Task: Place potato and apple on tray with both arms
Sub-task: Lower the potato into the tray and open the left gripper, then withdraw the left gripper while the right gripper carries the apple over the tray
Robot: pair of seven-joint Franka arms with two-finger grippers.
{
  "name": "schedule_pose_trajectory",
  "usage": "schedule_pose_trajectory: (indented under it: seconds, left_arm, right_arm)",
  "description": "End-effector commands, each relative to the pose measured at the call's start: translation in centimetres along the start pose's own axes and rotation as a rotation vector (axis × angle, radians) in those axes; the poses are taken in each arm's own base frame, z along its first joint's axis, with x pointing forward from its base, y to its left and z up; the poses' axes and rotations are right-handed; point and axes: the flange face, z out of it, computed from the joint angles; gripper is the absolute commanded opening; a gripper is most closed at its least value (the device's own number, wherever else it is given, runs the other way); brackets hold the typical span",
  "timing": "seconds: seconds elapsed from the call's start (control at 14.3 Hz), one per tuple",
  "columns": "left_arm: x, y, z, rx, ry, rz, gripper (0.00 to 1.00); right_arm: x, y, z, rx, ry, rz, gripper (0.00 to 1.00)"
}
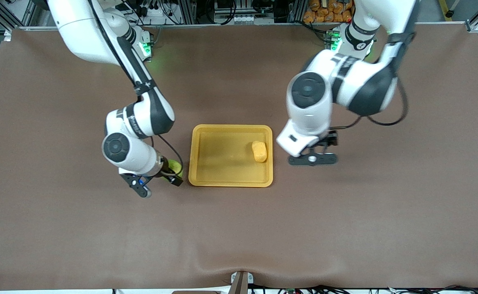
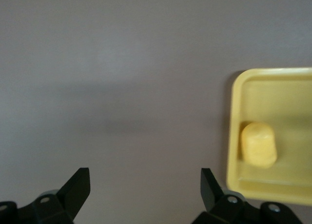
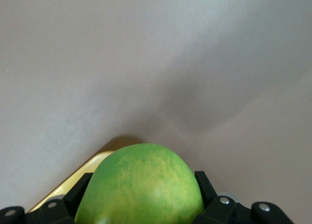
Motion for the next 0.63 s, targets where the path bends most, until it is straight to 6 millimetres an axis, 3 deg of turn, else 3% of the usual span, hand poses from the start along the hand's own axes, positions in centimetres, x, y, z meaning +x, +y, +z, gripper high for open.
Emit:
schedule_pose_trajectory:
  seconds: [0.0,0.14,0.28,0.56]
  left_arm:
    - [-0.7,-7.1,-2.0,-0.060,-0.052,0.028,1.00]
    - [-1.6,-11.2,-2.9,-0.098,-0.066,0.019,1.00]
    - [-2.9,-13.0,-4.1,-0.107,-0.064,0.014,1.00]
    - [-3.9,-20.3,-4.9,-0.113,-0.101,0.017,1.00]
  right_arm:
    - [-1.9,-1.6,0.9,0.002,-0.029,0.057,0.00]
    - [-3.4,-2.2,1.9,-0.007,-0.038,0.080,0.00]
    - [-5.0,-2.9,3.0,-0.018,-0.040,0.094,0.00]
    - [-6.4,-3.4,4.9,-0.022,-0.038,0.111,0.00]
